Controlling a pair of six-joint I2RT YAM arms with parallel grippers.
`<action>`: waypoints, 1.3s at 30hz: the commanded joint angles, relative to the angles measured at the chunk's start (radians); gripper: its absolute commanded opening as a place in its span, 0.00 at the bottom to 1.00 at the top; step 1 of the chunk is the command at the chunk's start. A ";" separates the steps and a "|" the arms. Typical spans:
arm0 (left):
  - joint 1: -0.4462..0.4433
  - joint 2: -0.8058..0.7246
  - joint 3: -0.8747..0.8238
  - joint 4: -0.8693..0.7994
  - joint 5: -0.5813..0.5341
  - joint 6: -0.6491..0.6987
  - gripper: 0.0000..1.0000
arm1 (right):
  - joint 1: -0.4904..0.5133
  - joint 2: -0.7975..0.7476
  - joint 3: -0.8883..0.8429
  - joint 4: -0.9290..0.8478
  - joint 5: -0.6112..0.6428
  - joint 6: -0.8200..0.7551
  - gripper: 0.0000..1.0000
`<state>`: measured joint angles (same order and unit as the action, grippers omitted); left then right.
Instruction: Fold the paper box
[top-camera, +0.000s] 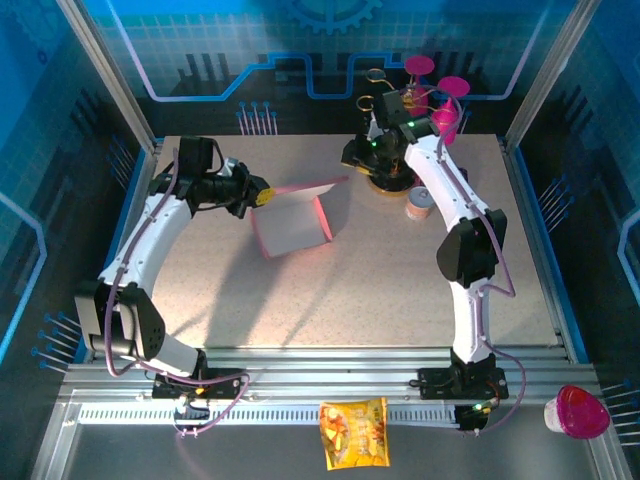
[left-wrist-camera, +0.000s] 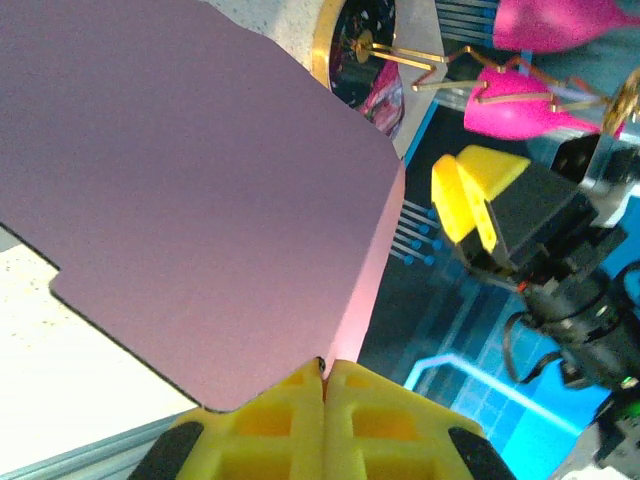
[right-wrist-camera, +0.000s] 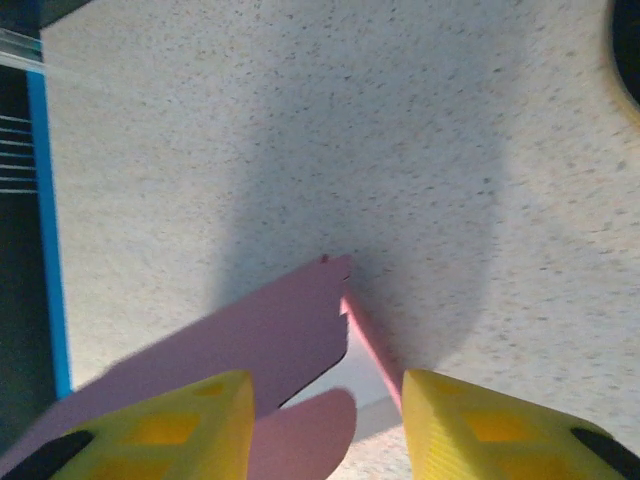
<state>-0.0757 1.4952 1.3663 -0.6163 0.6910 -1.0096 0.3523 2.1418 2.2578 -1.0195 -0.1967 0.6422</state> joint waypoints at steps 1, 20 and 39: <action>0.006 -0.020 0.019 -0.084 0.050 0.215 0.00 | 0.006 -0.021 0.017 -0.135 0.047 -0.122 0.45; 0.002 -0.075 -0.121 0.068 0.082 0.324 0.00 | 0.063 -0.138 -0.132 -0.175 -0.069 -0.071 0.49; -0.001 -0.073 -0.128 0.102 0.119 0.302 0.00 | 0.061 -0.107 -0.126 -0.150 -0.154 -0.076 0.52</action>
<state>-0.0757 1.4445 1.2461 -0.5362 0.7662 -0.7074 0.4068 2.0308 2.1101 -1.1515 -0.3073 0.5819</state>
